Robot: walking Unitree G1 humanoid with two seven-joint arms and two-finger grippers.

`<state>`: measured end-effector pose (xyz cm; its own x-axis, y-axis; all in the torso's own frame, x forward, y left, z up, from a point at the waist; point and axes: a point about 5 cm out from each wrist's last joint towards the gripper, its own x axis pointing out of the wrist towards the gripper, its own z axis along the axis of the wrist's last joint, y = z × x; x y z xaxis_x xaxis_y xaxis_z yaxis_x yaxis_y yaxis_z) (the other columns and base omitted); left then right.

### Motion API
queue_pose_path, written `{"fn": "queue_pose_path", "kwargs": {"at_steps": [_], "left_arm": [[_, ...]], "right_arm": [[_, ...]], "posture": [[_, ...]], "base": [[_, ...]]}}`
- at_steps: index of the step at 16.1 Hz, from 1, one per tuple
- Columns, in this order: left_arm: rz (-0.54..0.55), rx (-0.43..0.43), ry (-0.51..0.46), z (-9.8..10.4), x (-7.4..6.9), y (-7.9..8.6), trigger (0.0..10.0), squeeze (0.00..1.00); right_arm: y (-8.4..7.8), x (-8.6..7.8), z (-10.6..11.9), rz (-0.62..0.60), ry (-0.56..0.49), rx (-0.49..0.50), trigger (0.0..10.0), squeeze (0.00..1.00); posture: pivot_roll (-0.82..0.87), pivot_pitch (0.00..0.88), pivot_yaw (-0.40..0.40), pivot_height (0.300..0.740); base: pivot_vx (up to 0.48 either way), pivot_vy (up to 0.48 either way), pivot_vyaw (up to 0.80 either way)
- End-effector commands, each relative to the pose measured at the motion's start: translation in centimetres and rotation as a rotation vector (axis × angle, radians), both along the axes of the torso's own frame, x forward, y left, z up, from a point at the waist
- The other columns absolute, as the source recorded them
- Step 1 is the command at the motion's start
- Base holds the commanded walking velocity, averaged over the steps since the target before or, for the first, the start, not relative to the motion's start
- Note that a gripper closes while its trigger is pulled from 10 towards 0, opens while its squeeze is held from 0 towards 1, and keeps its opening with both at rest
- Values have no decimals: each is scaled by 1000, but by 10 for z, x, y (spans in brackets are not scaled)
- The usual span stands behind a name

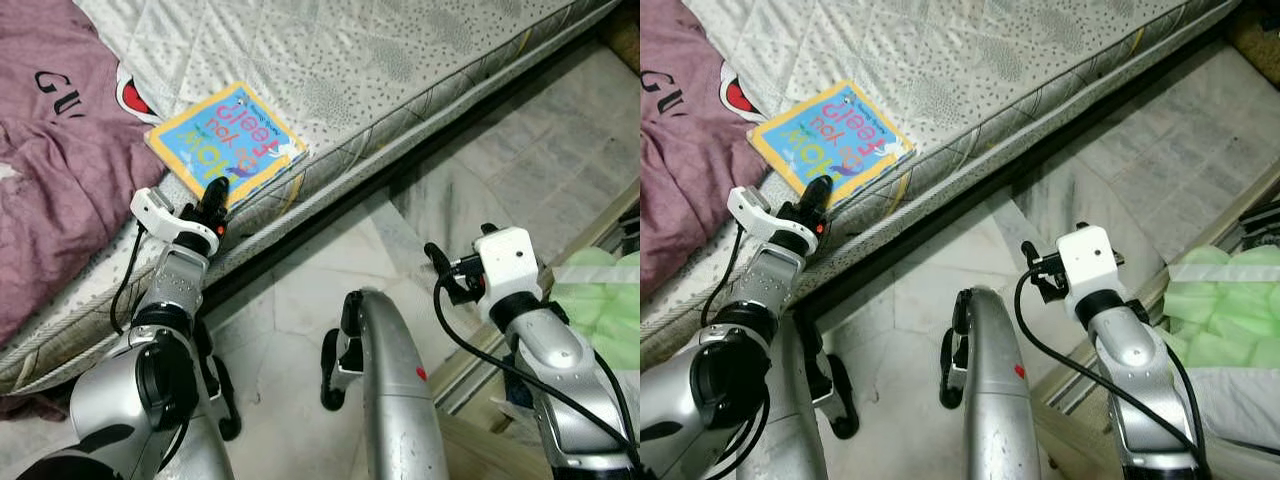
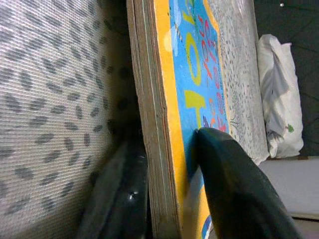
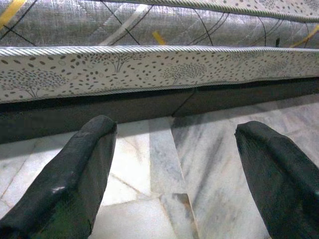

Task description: Clean up the room

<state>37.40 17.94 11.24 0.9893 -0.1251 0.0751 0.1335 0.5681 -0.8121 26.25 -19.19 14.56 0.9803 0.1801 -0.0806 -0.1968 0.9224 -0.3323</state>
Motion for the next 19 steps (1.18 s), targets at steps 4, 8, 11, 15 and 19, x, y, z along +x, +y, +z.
{"fn": "queue_pose_path", "kwargs": {"at_steps": [4, 8, 11, 15, 19], "left_arm": [[35, -48, 71, -10, -3, 5, 0, 0], [85, -32, 44, 0, 0, 19, 0, 0], [95, 53, -4, 17, 6, 28, 0, 0], [83, 224, -121, 42, 10, 35, 0, 0], [106, 446, -132, 23, -14, 36, 0, 0]], "right_arm": [[6, 10, -8, -2, 1, 15, 10000, 0], [26, 32, -7, 17, -45, 63, 10000, 0], [44, 50, -6, 27, -83, 111, 10000, 0], [79, 76, 1, 68, -134, 216, 10000, 0], [113, 93, -4, 82, -63, 419, 10000, 0]], "posture": [[-227, 344, -106, 568], [-147, 276, -71, 568], [-78, 221, -42, 568], [30, 138, -8, 568], [115, 20, 27, 568]], "base": [[0, 0, 0], [0, 0, 0], [0, 0, 0], [0, 0, 0], [0, 0, 0]]}}
